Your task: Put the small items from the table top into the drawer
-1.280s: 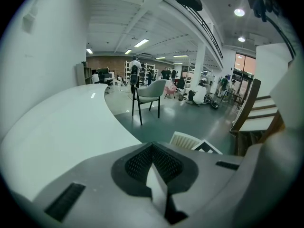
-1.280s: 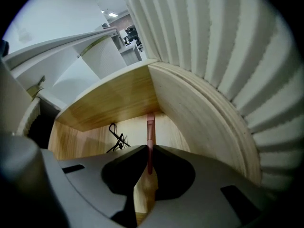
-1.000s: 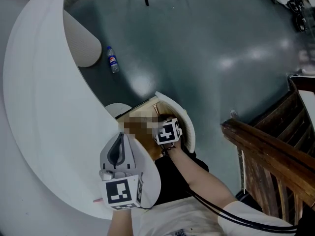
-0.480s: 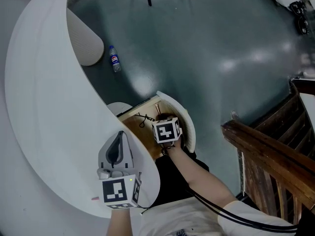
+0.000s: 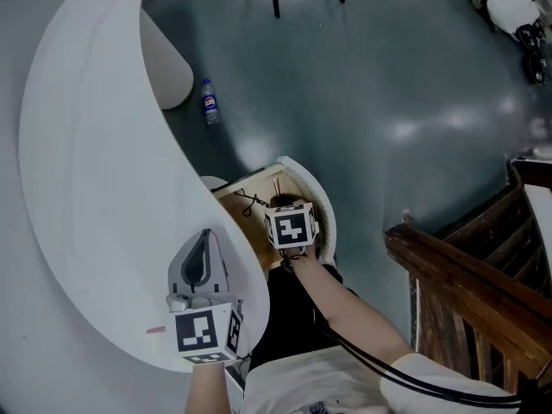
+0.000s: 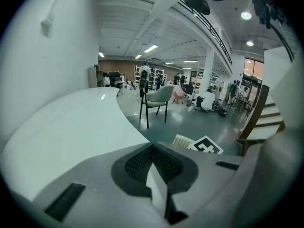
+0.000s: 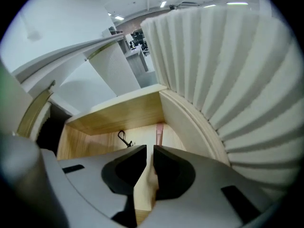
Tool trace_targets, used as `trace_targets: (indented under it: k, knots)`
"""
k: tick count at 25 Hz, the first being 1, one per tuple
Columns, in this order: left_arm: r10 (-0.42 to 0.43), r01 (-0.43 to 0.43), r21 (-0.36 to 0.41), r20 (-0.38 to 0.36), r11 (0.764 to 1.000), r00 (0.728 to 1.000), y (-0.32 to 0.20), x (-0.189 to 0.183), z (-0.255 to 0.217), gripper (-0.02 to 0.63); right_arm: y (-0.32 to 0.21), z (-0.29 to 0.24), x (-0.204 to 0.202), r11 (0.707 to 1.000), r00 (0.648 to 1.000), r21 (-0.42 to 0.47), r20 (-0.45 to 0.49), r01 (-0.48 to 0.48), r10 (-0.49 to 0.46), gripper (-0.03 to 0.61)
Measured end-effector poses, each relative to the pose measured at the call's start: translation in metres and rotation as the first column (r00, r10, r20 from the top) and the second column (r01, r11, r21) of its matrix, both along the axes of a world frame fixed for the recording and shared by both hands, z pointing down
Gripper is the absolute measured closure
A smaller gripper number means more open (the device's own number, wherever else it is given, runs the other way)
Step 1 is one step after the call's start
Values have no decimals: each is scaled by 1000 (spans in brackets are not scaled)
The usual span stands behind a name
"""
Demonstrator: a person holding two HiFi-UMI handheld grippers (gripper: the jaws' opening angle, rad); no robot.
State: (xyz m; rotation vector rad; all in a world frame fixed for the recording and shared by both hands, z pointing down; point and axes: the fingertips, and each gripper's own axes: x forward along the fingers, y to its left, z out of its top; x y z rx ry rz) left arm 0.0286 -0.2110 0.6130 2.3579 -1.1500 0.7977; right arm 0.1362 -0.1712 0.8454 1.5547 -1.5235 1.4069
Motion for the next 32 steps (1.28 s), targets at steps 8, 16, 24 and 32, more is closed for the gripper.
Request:
trace_targets:
  k: [8,16,24,32]
  knots:
    - [-66,65,31,17,997,998,40,-6,-16,594,16,-64,-18,992,995,124,91,30,-42,522]
    - [-146,146,97,-7,985,989,91,-1,-59,594,63,-147,2,961,990,257,76,97,-121,522]
    - [-196,198,164,-31,966,980,152,-2,-119,594,122,-252,22,906,981,395,44,154,-186,522]
    - [-213,221,221,-59,950,975,211,-10,-183,594,173,-357,13,810,960,541,16,226,-279,522]
